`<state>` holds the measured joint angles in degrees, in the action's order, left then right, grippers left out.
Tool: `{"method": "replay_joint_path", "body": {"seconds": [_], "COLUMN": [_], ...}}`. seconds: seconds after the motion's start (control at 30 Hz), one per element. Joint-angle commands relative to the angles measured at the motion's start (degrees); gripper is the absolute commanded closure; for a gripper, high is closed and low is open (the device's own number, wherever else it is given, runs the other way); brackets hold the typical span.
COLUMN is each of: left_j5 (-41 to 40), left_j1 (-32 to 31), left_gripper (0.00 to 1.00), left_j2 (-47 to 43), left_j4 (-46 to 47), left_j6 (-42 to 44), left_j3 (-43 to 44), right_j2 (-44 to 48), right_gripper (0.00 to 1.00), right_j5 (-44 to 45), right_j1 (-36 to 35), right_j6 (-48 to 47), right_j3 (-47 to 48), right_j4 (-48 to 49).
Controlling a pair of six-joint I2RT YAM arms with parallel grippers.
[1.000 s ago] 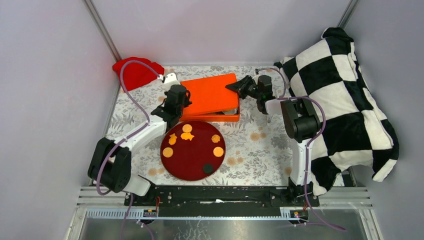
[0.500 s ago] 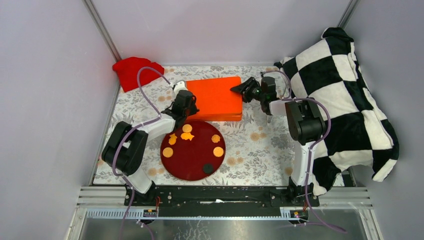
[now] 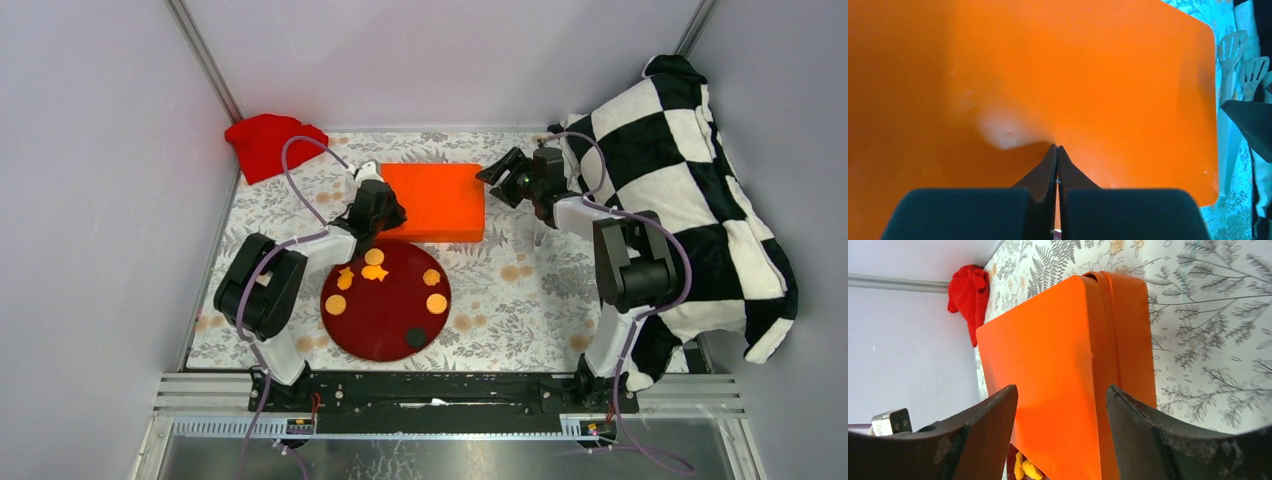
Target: Pack the cookies
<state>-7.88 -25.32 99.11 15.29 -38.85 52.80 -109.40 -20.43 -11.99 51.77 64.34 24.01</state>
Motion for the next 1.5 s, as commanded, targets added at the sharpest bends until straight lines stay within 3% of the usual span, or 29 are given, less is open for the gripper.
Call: {"method": "replay_joint_path", "body": {"seconds": [0.0,0.23,0.33,0.43,0.57,0.63,0.8,1.0,1.33,1.47], "left_j5": [2.56,1.57,-6.1,-19.25,-21.64,-20.49,-22.56,-17.73,-11.26,-7.94], "left_j1": [0.28,0.28,0.36,2.52,12.34,15.33,16.14,15.98,12.7,12.73], "left_gripper": [1.0,1.0,1.0,1.0,1.0,1.0,1.0,1.0,1.0,1.0], "left_j2": [3.45,0.3,-6.74,-11.32,-10.54,-8.54,-0.03,7.56,5.53,4.45], "left_j4": [-0.61,-6.25,-13.75,-30.23,-40.11,-40.68,-41.36,-37.92,-26.27,-23.36], "left_j6": [-0.08,0.35,-2.49,-7.14,-12.67,-13.91,-15.17,-14.36,-10.11,-9.02], "left_j3": [0.71,6.81,9.36,13.11,13.4,12.45,13.8,16.26,15.9,14.22], "right_j2": [6.83,5.6,2.02,-1.65,-7.21,-9.57,-13.93,-15.45,-14.6,-12.75], "right_gripper": [0.28,0.38,0.45,0.59,0.79,0.87,0.9,0.91,0.91,0.91], "right_j5": [7.6,14.22,15.16,16.9,17.11,17.69,16.18,11.71,2.18,7.56], "right_j1": [0.23,0.21,0.21,0.21,0.21,0.21,0.09,-1.82,-8.33,-8.58], "right_j6": [-5.79,-9.54,-11.14,-13.11,-15.25,-15.69,-16.57,-18.57,-20.7,-21.32], "right_j3": [3.37,7.27,11.71,16.64,22.95,25.29,27.75,28.38,30.32,30.29], "right_j4": [-12.23,-21.33,-27.39,-32.32,-38.15,-41.27,-44.23,-44.76,-44.19,-46.17]}}
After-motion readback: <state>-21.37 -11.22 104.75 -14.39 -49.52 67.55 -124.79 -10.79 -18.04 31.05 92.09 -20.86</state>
